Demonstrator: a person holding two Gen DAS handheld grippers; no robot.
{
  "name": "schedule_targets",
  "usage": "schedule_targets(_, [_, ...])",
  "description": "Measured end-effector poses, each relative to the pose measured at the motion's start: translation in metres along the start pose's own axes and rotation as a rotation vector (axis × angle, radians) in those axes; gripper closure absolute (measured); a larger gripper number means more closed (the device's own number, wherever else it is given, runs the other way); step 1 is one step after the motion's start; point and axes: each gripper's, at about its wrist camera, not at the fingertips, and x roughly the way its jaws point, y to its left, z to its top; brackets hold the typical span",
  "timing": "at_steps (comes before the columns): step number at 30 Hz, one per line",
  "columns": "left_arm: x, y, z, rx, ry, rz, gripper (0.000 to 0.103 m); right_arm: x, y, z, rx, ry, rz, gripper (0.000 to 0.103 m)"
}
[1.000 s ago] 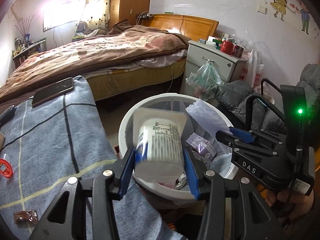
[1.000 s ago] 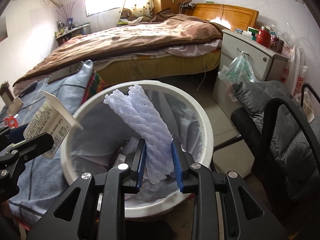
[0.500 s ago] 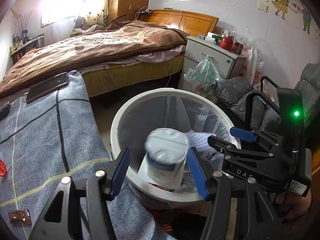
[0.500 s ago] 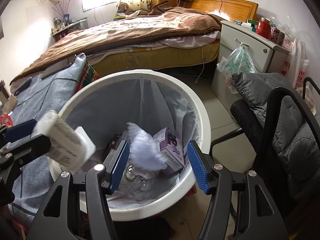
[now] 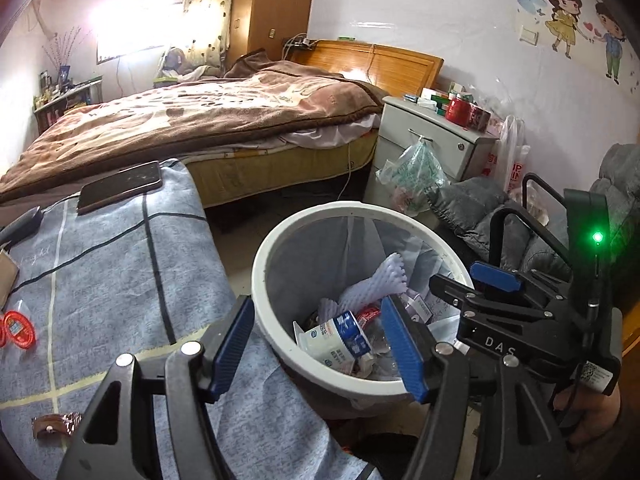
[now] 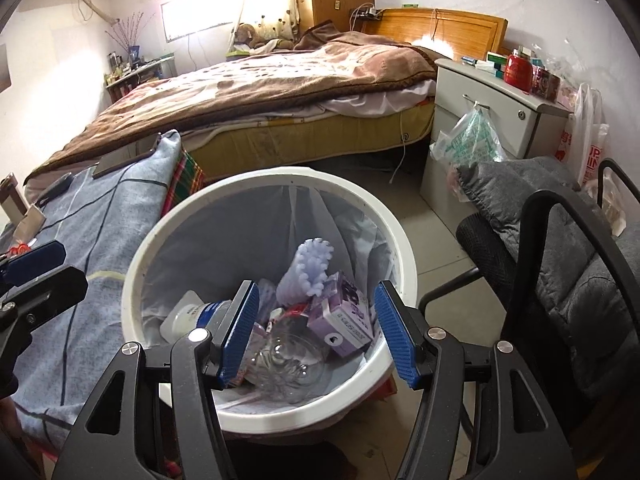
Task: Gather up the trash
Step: 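Move both open grippers back to the table toward the chocolate wrapper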
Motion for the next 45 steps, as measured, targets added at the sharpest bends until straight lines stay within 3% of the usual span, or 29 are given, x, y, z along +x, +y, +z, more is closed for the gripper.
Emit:
schedule_targets(10, [-0.02,0.018,-0.009,-0.037,-0.024,0.028,0.035,-0.014,0.011,0.0,-0.005,-0.048,0.021,0.041])
schedule_targets(17, [-0.038,0.048,-0.02,-0.094,-0.045,0.073,0.035,-0.02,0.03,0.001,-0.033,-0.073,0.094,0.041])
schedule_targets(36, [-0.096,0.135,-0.057,-0.197,-0.085,0.271,0.035,-0.025,0.117,-0.012,-0.222,-0.074,0.277,0.041])
schedule_targets(45, [-0.118,0.173,-0.073,-0.257,-0.093,0.323,0.035,-0.028,0.163,-0.023,-0.335,-0.064,0.372,0.041])
